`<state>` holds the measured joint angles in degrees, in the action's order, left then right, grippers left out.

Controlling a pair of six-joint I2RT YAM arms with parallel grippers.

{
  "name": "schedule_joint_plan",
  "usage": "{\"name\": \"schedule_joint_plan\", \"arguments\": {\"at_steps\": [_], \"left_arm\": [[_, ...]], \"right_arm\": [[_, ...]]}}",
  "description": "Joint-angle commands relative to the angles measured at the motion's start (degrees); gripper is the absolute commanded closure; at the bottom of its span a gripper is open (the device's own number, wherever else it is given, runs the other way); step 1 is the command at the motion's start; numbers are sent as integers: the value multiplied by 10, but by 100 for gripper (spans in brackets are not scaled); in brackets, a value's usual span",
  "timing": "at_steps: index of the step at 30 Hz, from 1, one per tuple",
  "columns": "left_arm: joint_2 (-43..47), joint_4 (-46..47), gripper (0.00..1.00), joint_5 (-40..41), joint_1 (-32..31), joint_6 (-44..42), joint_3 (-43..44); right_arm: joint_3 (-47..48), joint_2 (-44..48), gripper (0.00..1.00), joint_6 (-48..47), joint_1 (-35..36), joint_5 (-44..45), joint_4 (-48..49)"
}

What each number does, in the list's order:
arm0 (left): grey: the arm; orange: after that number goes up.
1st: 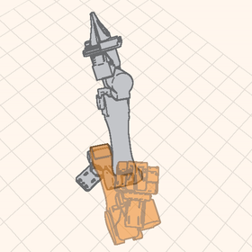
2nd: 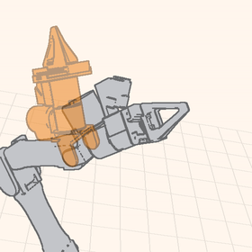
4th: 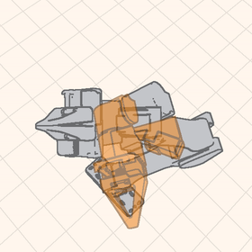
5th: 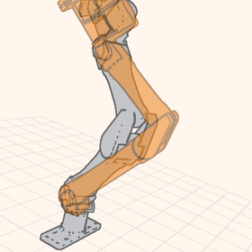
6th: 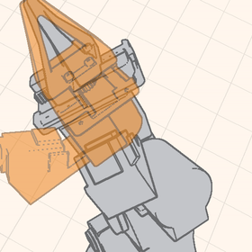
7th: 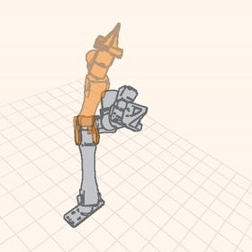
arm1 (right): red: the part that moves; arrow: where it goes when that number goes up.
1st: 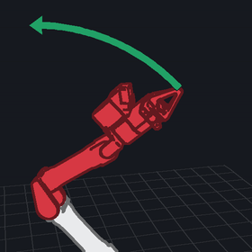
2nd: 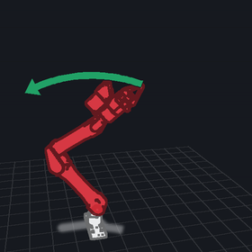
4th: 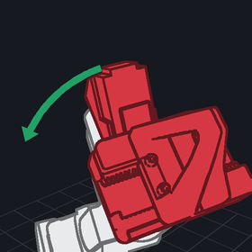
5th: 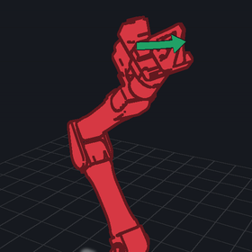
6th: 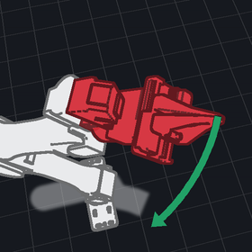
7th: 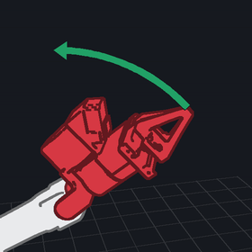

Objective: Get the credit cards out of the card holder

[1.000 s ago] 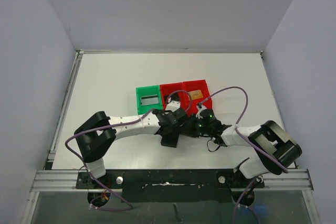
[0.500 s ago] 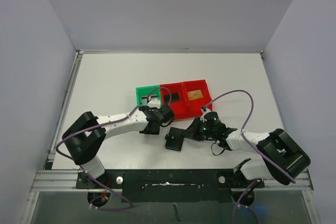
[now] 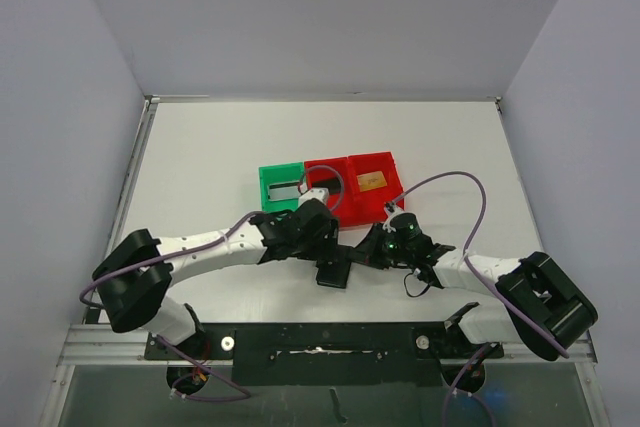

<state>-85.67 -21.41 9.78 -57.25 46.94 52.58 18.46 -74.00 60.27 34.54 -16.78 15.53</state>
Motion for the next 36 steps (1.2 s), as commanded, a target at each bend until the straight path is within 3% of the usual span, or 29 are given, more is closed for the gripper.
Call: {"name": "schedule_joint_plan", "arguments": {"at_steps": [1, 6, 13, 22, 27, 31, 36], "left_arm": [[-58, -12, 31, 4, -11, -22, 63], [-124, -109, 36, 73, -32, -20, 114], [-104, -135, 50, 126, -33, 3, 103], [-77, -86, 69, 93, -23, 0, 63], [-71, -46, 85, 51, -19, -16, 55], [-62, -25, 100, 24, -13, -19, 43], [-32, -10, 100, 8, -11, -10, 29]], "right_arm": [[1, 11, 98, -9, -2, 4, 5], [6, 10, 97, -12, -5, 5, -7], [8, 12, 96, -13, -7, 9, -14], [9, 13, 93, -16, -7, 8, -15], [8, 18, 89, -18, -7, 8, -16], [11, 26, 79, -25, -8, 6, -19], [30, 57, 48, -37, -9, 29, -75]]}}
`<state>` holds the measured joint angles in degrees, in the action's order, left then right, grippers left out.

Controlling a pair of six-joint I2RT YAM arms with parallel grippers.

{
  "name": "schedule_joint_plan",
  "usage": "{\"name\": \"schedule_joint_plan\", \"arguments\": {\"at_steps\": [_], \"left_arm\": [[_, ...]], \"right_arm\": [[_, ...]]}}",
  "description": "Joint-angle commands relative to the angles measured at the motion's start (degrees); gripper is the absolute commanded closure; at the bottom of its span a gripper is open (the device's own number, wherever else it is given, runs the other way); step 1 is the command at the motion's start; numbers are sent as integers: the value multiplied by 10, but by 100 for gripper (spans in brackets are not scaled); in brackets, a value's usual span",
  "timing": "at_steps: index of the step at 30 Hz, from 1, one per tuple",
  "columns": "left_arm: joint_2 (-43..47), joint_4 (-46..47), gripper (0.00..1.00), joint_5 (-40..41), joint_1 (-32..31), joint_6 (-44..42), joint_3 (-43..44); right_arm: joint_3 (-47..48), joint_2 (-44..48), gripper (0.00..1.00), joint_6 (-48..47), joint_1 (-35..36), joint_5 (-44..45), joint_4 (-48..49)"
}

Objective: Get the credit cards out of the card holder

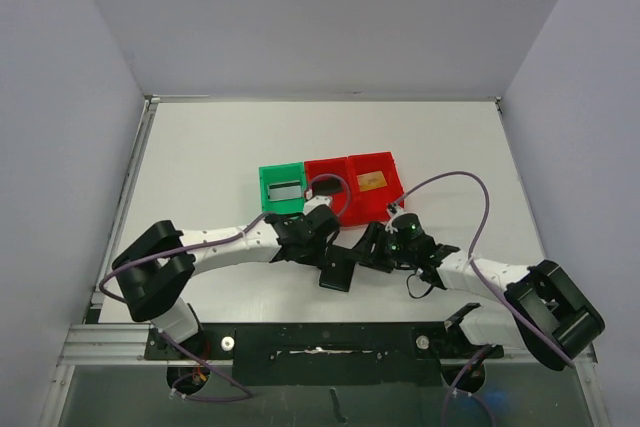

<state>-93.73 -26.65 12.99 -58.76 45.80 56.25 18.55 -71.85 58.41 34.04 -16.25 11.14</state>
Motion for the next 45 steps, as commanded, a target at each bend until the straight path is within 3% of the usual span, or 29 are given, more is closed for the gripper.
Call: {"name": "schedule_joint_plan", "arguments": {"at_steps": [1, 5, 11, 19, 26, 31, 37, 45], "left_arm": [[59, 49, 100, -30, 4, 2, -14], [108, 100, 100, -61, 2, 24, -54], [163, 142, 100, -78, 0, 61, -91], [197, 153, 100, -94, -9, 63, -62], [200, 160, 100, -90, -22, 60, -57], [189, 202, 100, -102, -26, 60, -60], [187, 200, 100, -51, -56, 66, -82], [262, 82, 100, 44, -53, 123, -190]], "right_arm": [[34, 45, 42, -21, -5, 32, -49], [56, 77, 31, -29, -5, 62, -114], [55, 95, 32, -17, -5, 40, -112], [48, 20, 35, 7, 1, -31, -15], [85, 60, 31, 3, 21, 132, -160], [72, 144, 30, -10, 17, 163, -198], [86, 146, 29, -17, 24, 170, -266], [25, 185, 29, 13, 45, 154, -158]]}}
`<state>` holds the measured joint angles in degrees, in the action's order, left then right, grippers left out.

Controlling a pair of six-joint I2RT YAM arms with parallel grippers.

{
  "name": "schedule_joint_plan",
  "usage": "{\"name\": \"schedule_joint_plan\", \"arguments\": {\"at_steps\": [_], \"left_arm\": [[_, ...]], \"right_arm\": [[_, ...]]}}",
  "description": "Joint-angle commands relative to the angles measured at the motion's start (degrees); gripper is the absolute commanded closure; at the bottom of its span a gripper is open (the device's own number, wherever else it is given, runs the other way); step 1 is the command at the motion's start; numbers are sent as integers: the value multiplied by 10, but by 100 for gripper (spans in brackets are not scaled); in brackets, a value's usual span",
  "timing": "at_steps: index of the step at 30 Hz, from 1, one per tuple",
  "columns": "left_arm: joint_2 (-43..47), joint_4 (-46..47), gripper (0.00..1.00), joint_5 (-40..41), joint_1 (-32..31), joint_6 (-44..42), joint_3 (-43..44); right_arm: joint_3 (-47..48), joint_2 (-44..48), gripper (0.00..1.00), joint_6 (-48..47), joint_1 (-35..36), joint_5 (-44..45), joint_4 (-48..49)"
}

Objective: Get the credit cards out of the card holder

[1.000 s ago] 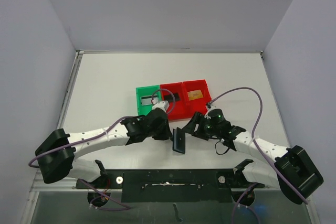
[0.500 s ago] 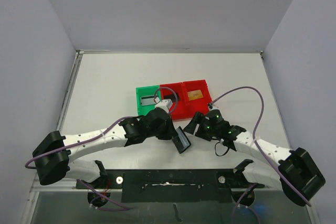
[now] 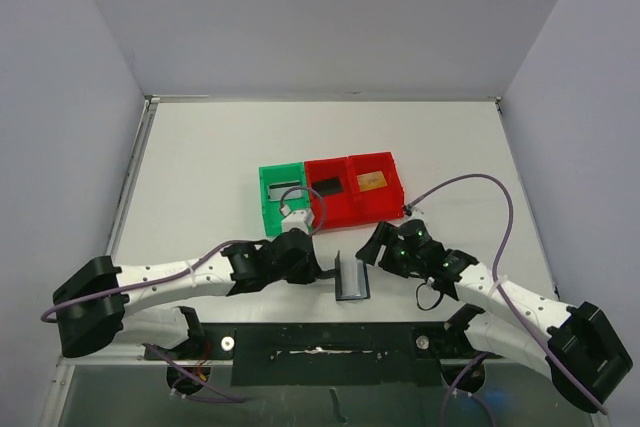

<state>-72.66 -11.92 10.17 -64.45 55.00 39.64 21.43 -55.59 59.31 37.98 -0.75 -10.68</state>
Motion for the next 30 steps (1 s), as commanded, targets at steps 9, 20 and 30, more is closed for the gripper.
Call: {"name": "schedule_joint_plan", "arguments": {"at_steps": [9, 20, 30], "left_arm": [[155, -63, 100, 54, 53, 33, -97], [105, -22, 100, 6, 53, 31, -121], [81, -12, 100, -12, 50, 29, -138]], "right_arm": [[22, -4, 34, 3, 8, -61, 96], [16, -61, 39, 79, 52, -82, 133], [40, -100, 41, 105, 88, -42, 87]]}}
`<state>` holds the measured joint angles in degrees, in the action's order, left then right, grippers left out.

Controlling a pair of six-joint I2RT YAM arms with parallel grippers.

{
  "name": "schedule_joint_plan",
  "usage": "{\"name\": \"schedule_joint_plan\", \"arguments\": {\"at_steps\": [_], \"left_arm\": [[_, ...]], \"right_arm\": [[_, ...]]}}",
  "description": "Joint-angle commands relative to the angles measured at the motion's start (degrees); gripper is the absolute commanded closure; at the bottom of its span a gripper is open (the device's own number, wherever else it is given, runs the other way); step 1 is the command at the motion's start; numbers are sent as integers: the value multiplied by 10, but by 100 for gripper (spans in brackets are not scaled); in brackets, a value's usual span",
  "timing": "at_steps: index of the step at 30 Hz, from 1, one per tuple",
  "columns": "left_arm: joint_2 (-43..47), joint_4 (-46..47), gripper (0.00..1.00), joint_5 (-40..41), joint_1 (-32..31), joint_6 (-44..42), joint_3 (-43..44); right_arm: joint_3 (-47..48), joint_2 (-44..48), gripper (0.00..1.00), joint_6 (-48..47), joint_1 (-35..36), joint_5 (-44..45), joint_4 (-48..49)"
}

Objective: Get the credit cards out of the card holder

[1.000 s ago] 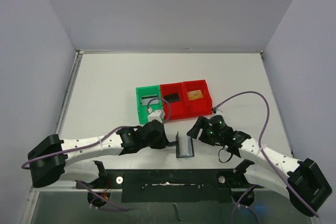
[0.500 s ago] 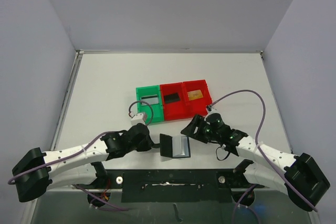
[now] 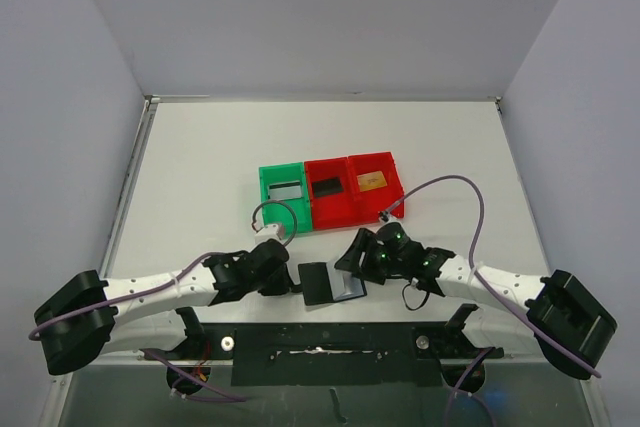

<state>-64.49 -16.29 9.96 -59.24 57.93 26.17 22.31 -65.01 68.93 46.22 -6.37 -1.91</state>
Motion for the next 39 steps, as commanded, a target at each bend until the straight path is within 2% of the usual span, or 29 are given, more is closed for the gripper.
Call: {"name": "schedule_joint_plan", "arguments": {"at_steps": [1, 10, 18, 23, 28, 33, 39], "left_arm": [[0, 34, 100, -9, -3, 3, -6], [4, 45, 100, -4, -4, 6, -11], [0, 39, 100, 4, -4, 7, -10], [-6, 46, 100, -1, -4, 7, -13], [-18, 44, 100, -4, -4, -2, -2], [-30, 42, 100, -5, -5, -7, 6], [-38, 45, 100, -7, -4, -7, 10]], "right_arm": [[32, -7, 41, 6, 7, 11, 1], [33, -11, 38, -4, 14, -64, 123], [65, 87, 27, 5, 16, 62, -94], [30, 109, 26, 29, 15, 66, -115], [12, 70, 28, 25, 17, 9, -51], [21, 22, 31, 18, 17, -6, -30], [25, 10, 40, 12, 17, -19, -9]]}}
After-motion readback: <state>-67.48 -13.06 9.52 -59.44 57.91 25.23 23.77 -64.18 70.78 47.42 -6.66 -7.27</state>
